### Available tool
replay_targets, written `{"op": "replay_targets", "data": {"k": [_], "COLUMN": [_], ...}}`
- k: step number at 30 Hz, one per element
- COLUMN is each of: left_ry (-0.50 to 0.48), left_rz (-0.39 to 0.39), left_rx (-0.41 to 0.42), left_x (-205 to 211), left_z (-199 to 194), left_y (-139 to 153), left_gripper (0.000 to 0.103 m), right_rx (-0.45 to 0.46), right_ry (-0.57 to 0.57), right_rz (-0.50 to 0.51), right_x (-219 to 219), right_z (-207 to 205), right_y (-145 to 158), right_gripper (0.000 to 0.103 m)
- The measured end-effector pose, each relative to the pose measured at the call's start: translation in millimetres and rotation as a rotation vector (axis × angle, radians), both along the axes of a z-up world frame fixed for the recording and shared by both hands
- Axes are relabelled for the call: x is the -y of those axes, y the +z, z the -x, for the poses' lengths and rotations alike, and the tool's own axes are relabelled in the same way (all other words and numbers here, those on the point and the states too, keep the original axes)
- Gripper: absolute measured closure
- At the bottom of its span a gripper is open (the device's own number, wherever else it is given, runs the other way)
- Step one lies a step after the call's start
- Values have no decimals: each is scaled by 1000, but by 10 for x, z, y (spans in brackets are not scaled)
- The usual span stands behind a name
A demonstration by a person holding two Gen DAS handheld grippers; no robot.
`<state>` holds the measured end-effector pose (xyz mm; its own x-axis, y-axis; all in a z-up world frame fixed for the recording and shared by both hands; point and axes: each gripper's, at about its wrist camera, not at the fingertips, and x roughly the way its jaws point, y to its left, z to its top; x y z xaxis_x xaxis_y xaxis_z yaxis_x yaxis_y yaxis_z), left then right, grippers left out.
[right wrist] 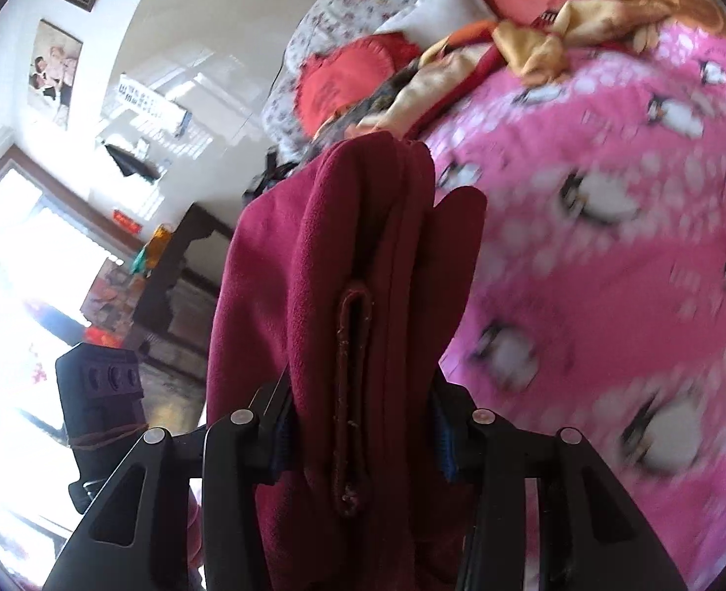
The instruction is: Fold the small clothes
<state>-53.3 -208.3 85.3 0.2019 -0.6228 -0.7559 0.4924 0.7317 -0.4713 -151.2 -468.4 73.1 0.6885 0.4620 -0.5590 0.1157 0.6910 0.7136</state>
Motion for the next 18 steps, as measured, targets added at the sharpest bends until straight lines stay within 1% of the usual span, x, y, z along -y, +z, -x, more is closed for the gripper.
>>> {"op": "replay_targets", "data": {"k": [3, 5, 6, 7, 8, 9, 11, 13, 15, 16, 18], "left_ry": [29, 43, 50, 60, 74, 87, 111, 141, 166, 179, 201], "left_rz": [-40, -97, -133, -141, -137, -146, -168, -181, -200, -209, -219], "left_rx": [-28, -74, -87, -71, -41, -8, 56, 119, 161, 177, 202], "left_x": [-299, -400, -425, -465, -505, -541, -597, -646, -686, -690, -717], "left_z": [223, 288, 305, 328, 353, 385, 447, 498, 505, 515, 554], "left_y": [-170, -391, -499, -543, -524, -469, -316, -186, -113, -91, -93], "left_gripper": [48, 47, 40, 35, 29, 28, 28, 27, 24, 24, 24], "right_rx": [-34, -90, -139, -193, -216, -207, -193, -152, -85, -48, 0], "right_ry": [39, 70, 89, 102, 94, 79, 65, 45, 49, 73, 124], "right_rz": [-33, -7, 12, 29, 49, 50, 77, 163, 232, 255, 308], "right_x": [-251, -417, -491, -540, -549, -533, -508, -516, -565, -628, -790], "right_z": [126, 135, 121, 103, 112, 146, 216, 309, 426, 487, 561], "right_y": [-145, -318, -427, -532, -581, -563, -414, -170, 65, 181, 336], "right_gripper": [79, 75, 75, 75, 74, 73, 73, 73, 74, 75, 84]}}
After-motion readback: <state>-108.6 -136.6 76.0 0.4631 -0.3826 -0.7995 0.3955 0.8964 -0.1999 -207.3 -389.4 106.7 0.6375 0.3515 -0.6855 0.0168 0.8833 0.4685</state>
